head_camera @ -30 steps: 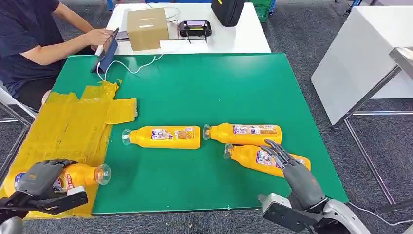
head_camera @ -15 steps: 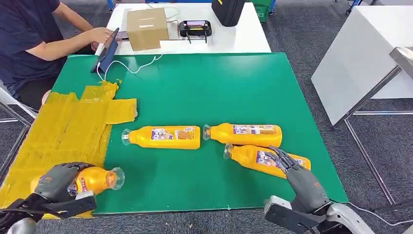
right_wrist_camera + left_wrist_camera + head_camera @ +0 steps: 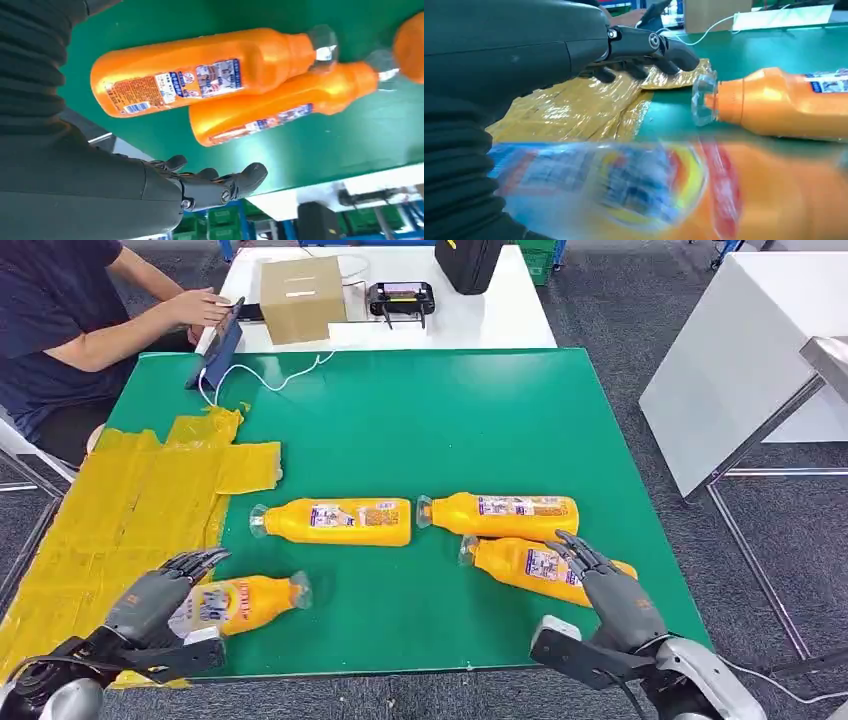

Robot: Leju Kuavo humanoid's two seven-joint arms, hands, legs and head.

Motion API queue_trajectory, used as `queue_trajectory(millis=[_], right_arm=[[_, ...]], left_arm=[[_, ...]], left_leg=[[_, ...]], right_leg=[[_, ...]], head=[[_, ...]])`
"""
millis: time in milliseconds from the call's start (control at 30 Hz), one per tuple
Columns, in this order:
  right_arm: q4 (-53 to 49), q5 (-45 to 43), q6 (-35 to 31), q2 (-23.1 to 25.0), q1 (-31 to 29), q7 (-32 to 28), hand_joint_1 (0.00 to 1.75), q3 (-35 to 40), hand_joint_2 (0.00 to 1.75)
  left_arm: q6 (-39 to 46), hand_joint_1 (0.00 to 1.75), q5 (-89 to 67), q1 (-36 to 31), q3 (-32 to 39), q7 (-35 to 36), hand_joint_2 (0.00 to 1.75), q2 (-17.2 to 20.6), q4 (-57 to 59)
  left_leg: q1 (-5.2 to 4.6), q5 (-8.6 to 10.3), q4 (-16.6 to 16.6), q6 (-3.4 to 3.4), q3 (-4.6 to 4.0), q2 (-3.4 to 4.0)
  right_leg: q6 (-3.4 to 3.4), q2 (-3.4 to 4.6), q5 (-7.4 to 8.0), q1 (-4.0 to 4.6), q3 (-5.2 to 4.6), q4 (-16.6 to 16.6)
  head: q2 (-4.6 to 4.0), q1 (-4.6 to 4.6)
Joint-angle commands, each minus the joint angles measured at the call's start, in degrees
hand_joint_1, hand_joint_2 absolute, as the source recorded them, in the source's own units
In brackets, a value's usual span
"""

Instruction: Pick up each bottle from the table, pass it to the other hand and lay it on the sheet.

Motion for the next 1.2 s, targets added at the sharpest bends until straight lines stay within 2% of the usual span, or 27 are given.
queue_trajectory(millis=[33,133,300,533,567,733,767,800,867,900,1200], right_arm=[[8.2,-0.1,0.8,2.1,-1.6,0.5,0.0,-2.1,1.75],[7.4,-0.1,0.8,1.2,-0.1,0.6,0.0,-3.2,1.75],[5.9,0.3,0.4,-0.1,2.7,1.0,0.0,-4.6,1.75],[4.3,3.3,-0.9,-1.8,7.3,2.4,0.0,-6.8,1.75],[4.4,4.0,-1.1,-2.0,7.6,2.6,0.0,-6.9,1.75],[4.9,6.6,-2.2,-1.7,7.9,2.8,0.0,-8.1,1.75],[5.1,7.2,-2.4,-1.0,7.6,2.8,0.0,-8.9,1.75],[5.2,7.4,-2.4,-0.8,7.4,2.8,0.0,-9.1,1.75],[5.6,8.8,-2.4,-0.1,6.5,2.8,0.0,-9.5,1.75],[5.9,9.4,-2.4,0.6,5.9,2.7,0.0,-9.9,1.75],[8.6,11.3,-0.1,3.1,1.7,2.8,0.0,-9.8,1.75]], left_arm=[[-0.2,0.0,0.4,-1.9,-1.7,0.4,0.0,0.7,2.5],[0.1,0.0,0.6,-0.9,-0.9,0.4,0.0,1.6,2.2],[1.3,0.0,1.3,0.3,1.1,0.4,0.0,-0.5,1.2],[-1.2,0.0,14.8,2.7,7.1,-1.8,0.0,-9.6,-4.1],[-2.1,0.0,17.0,2.9,7.8,-2.0,0.0,-10.6,-4.8],[-6.6,0.0,28.1,4.0,10.7,-1.6,0.0,-14.4,-8.0],[-8.2,0.0,32.6,4.8,12.1,-1.0,0.0,-16.2,-9.7],[-8.5,0.0,33.4,5.1,12.2,-0.9,0.0,-16.4,-10.2],[-9.1,0.0,34.6,5.7,12.8,-1.0,0.0,-17.0,-11.4],[-9.1,0.0,34.6,6.0,13.0,-1.1,0.0,-17.5,-12.1],[-8.5,0.0,32.3,5.1,10.6,-2.9,0.0,-17.6,-12.7]], left_leg=[[0.06,-0.07,-0.1,-0.06,0.26,-0.06],[0.06,-0.12,-0.1,-0.08,0.33,-0.07],[0.04,-0.1,0.0,-0.07,0.26,-0.12],[0.0,-0.15,-0.1,-0.03,0.35,-0.22],[0.0,-0.08,0.0,-0.02,0.17,-0.18],[0.01,-0.3,0.0,-0.09,0.51,-0.22],[0.02,-0.37,0.1,-0.1,0.56,-0.24],[-0.02,-0.19,0.0,-0.05,0.3,-0.16],[0.0,-0.25,0.0,-0.07,0.42,-0.17],[-0.01,-0.13,0.0,-0.03,0.18,-0.08],[0.01,-0.14,-0.1,-0.05,0.32,-0.1]], right_leg=[[-0.08,0.18,-0.05,0.02,0.29,-0.1],[-0.11,0.24,-0.1,0.02,0.35,-0.1],[-0.08,0.16,-0.1,0.0,0.29,-0.1],[-0.06,0.13,-0.16,-0.05,0.41,-0.1],[-0.03,0.07,-0.09,-0.04,0.23,-0.1],[-0.13,0.35,-0.25,-0.04,0.58,0.0],[-0.16,0.42,-0.31,-0.04,0.64,0.0],[-0.08,0.26,-0.13,-0.04,0.33,-0.1],[-0.11,0.34,-0.18,-0.04,0.44,-0.1],[-0.05,0.24,-0.05,-0.01,0.21,-0.1],[-0.08,0.29,-0.06,-0.01,0.34,-0.1]], head=[[0.0,0.0],[0.0,0.0],[0.0,0.0],[0.0,0.0],[0.0,0.0],[0.0,-0.02],[0.0,0.02],[0.0,-0.02],[0.0,0.02],[0.0,0.0],[0.0,0.0]])
